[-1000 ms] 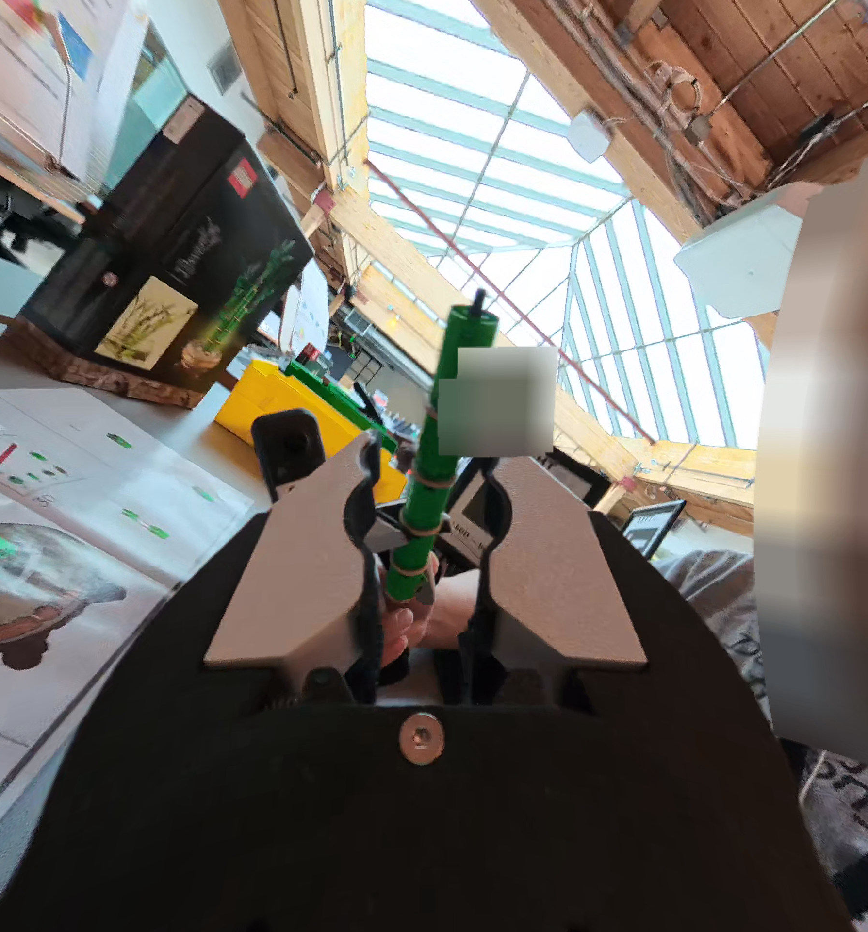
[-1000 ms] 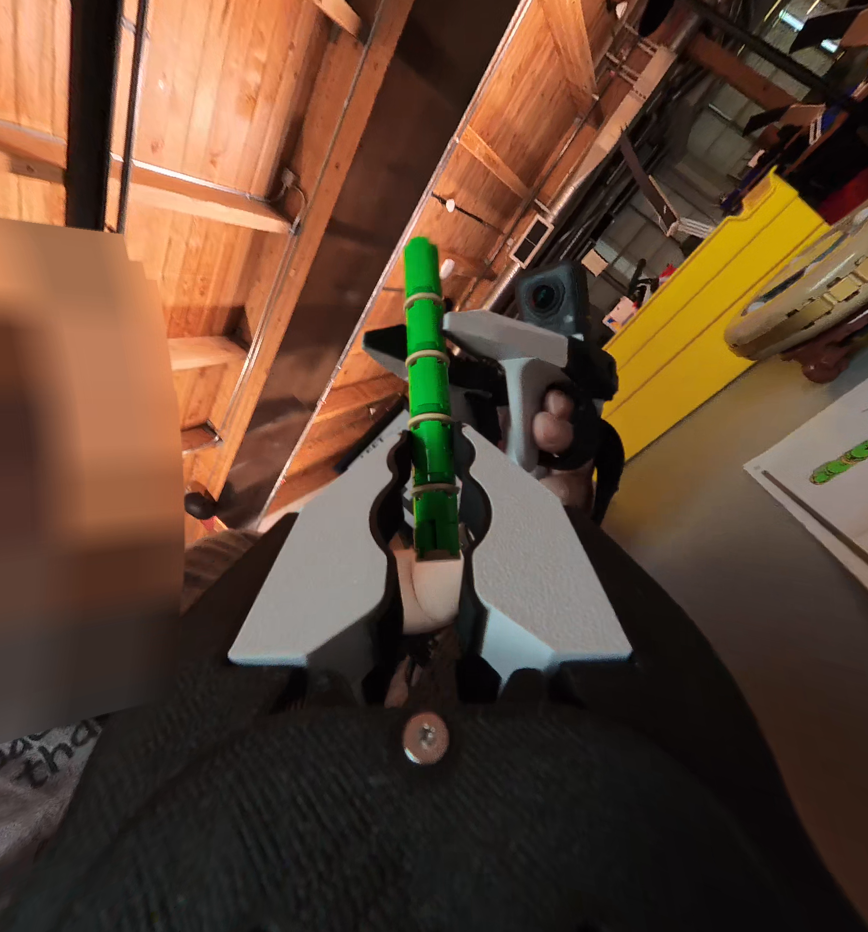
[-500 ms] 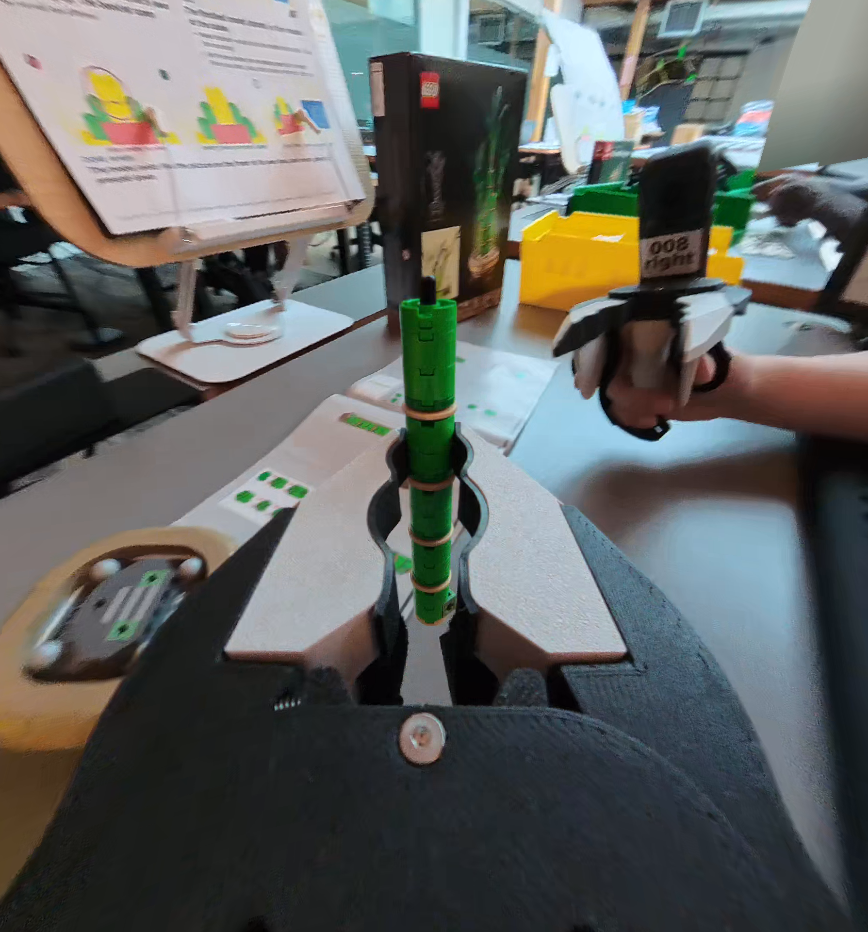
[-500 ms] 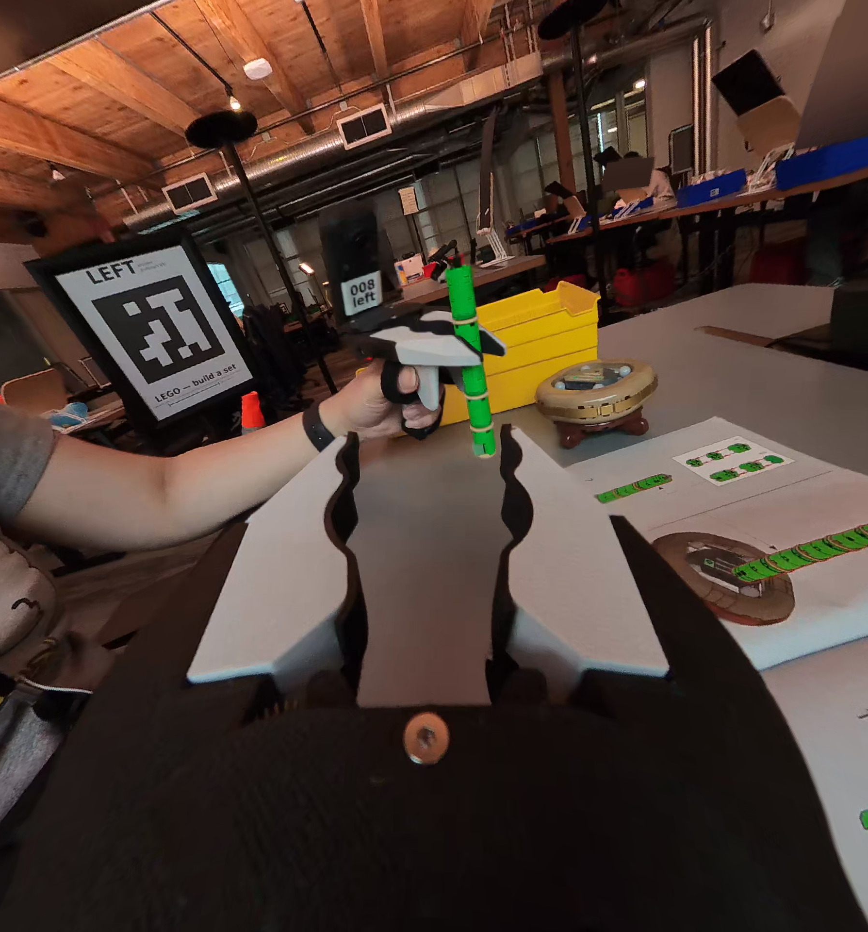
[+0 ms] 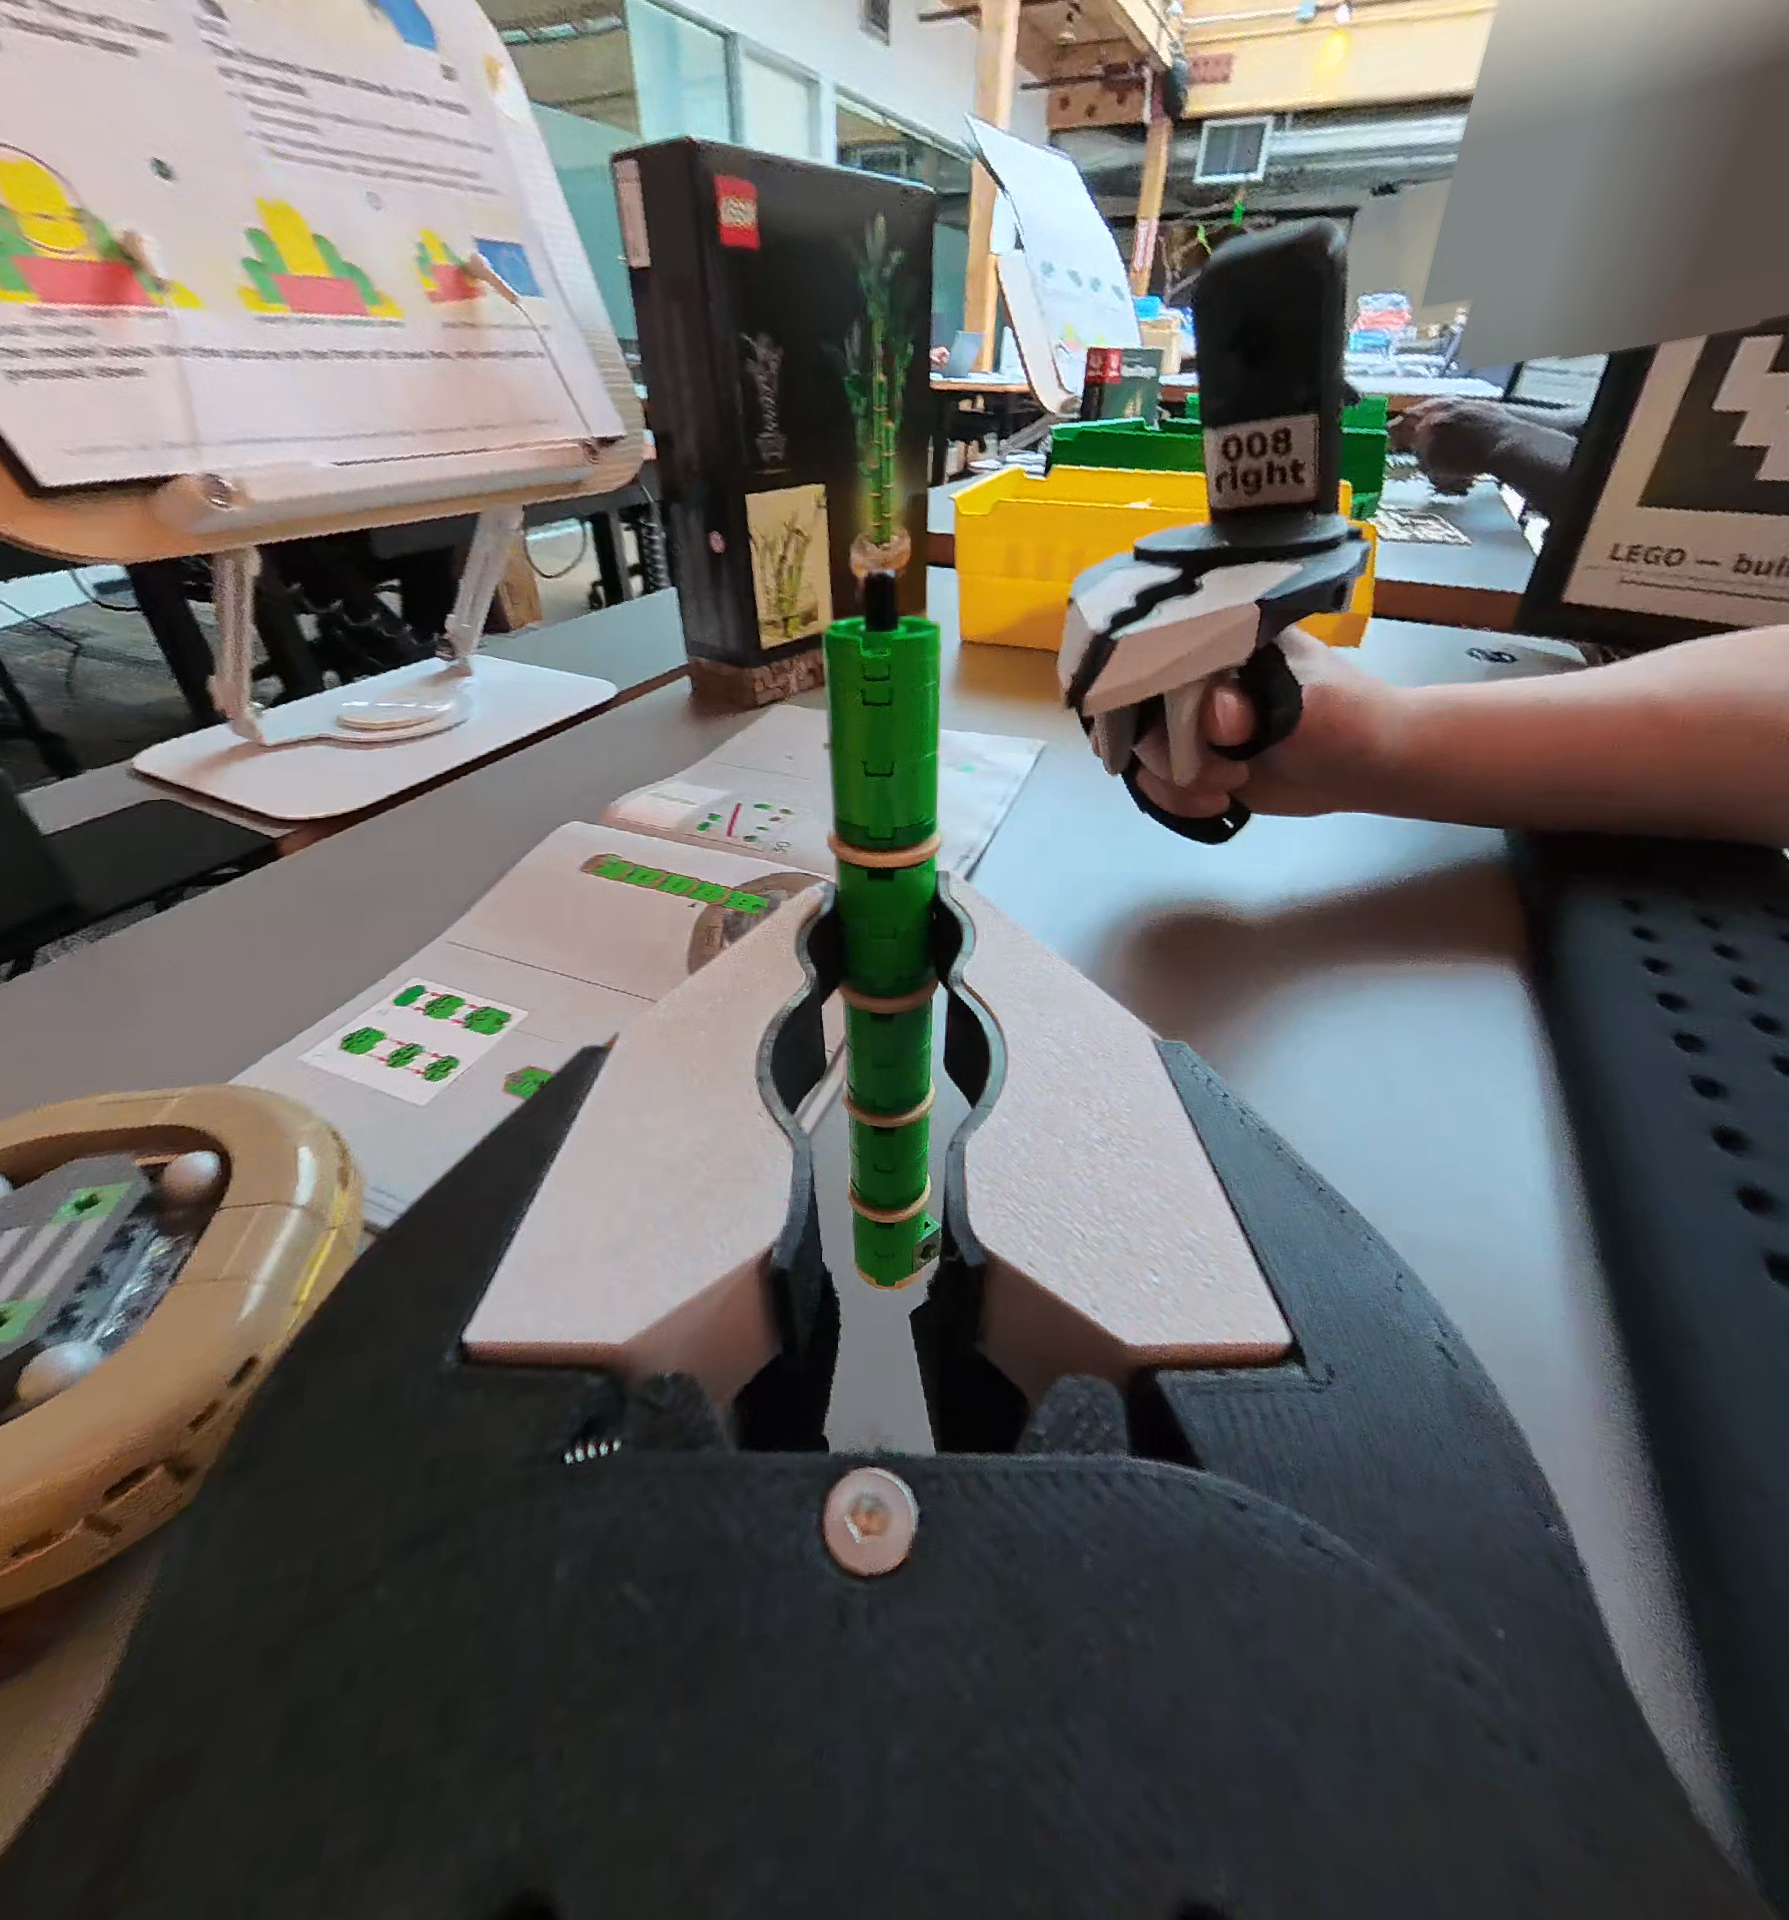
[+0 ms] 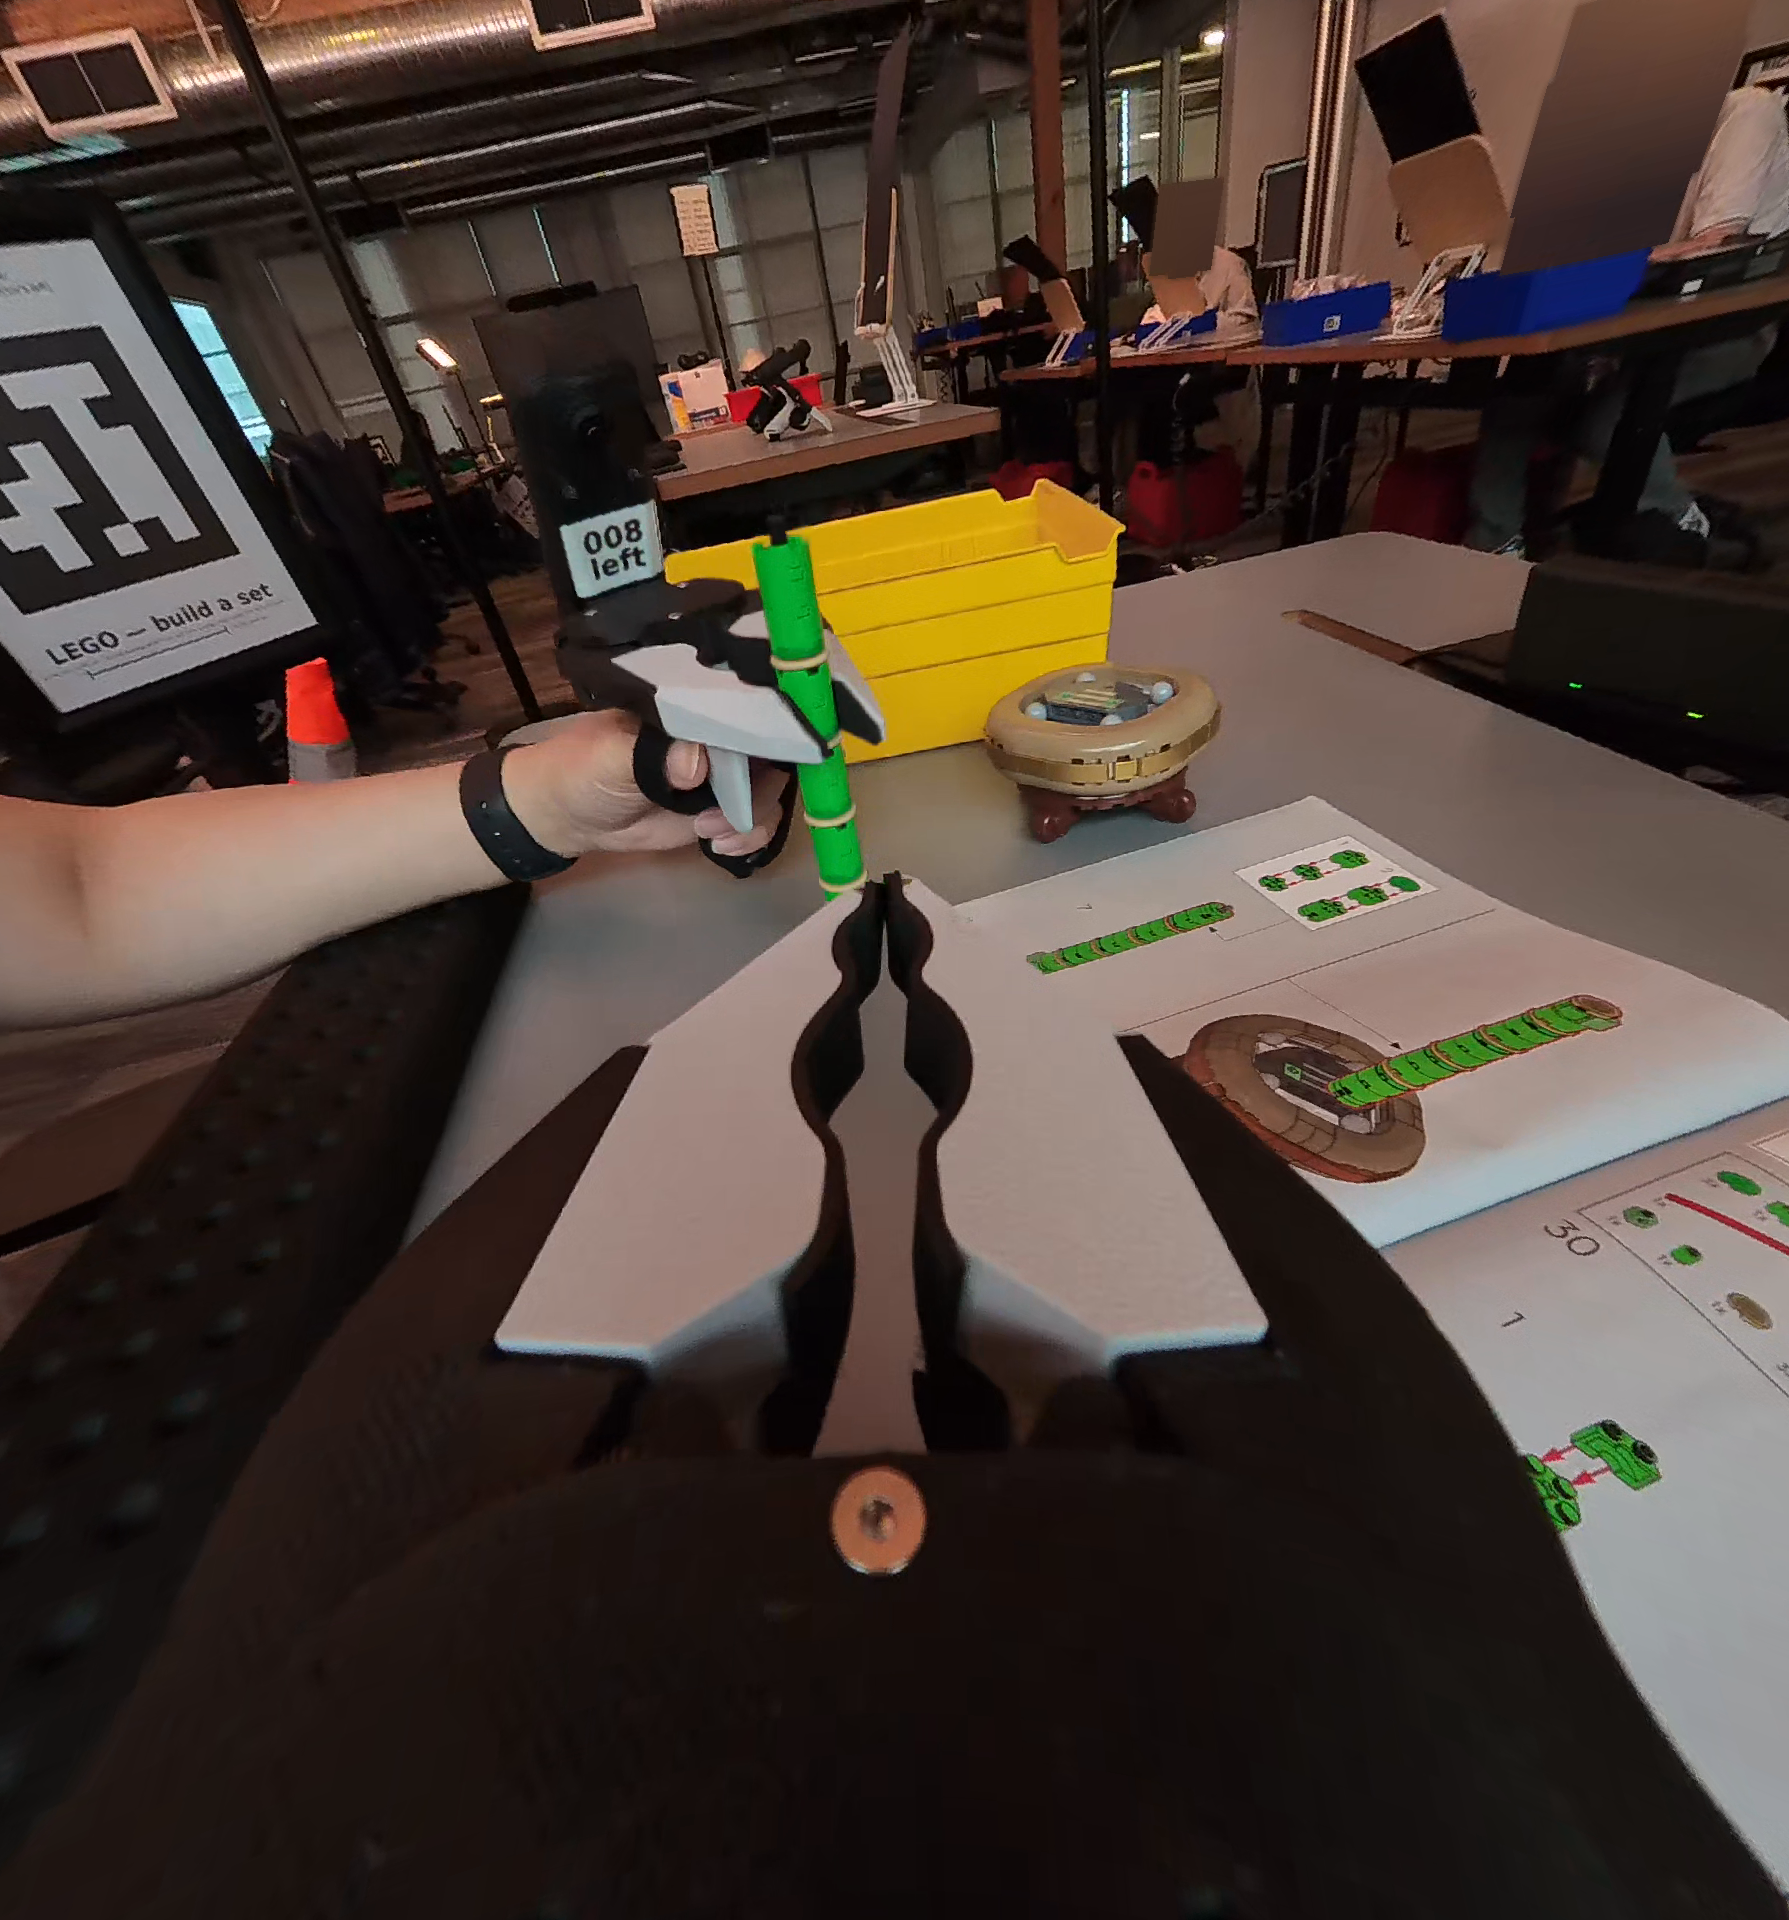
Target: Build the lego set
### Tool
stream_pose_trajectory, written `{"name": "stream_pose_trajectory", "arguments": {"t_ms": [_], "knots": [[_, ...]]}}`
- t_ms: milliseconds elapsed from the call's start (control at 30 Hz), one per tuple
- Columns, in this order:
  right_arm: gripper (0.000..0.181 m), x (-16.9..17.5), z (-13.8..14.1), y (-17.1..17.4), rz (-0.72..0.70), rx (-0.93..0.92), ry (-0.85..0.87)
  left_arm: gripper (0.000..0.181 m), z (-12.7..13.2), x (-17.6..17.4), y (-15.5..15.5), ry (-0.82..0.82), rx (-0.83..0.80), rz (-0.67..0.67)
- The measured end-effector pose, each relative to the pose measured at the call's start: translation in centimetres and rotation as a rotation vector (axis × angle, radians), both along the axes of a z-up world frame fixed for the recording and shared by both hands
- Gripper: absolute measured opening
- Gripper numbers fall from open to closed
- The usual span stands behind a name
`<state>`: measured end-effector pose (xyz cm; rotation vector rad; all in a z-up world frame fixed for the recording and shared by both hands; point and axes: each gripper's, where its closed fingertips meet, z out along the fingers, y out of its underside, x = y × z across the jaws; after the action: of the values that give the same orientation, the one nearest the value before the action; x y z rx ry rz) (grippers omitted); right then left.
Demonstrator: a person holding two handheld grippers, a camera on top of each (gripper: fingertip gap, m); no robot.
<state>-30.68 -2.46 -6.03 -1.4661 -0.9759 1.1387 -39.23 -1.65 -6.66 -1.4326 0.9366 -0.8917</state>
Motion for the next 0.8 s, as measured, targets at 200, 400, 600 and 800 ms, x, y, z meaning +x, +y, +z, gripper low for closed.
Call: {"name": "stream_pose_trajectory", "arguments": {"t_ms": [200, 400, 600, 800], "knots": [[0.000, -0.2, -0.7, 0.1, 0.011, -0.048, -0.011, 0.015, -1.6, 1.7, -0.8, 0.070, 0.019, -0.078], [0.000, -0.5, -1.0, -0.2, 0.025, -0.050, -0.027, 0.015, -2.5, 2.2, -1.0, 0.129, 0.028, -0.092], [0.000, -0.7, -1.3, -0.4, 0.039, -0.062, -0.038, 0.015, -2.7, 1.8, -0.7, 0.131, 0.007, -0.075], [0.000, -0.9, -1.5, -0.5, 0.051, -0.071, -0.045, 0.016, -2.7, 0.8, -0.6, 0.134, -0.023, -0.063]]}}
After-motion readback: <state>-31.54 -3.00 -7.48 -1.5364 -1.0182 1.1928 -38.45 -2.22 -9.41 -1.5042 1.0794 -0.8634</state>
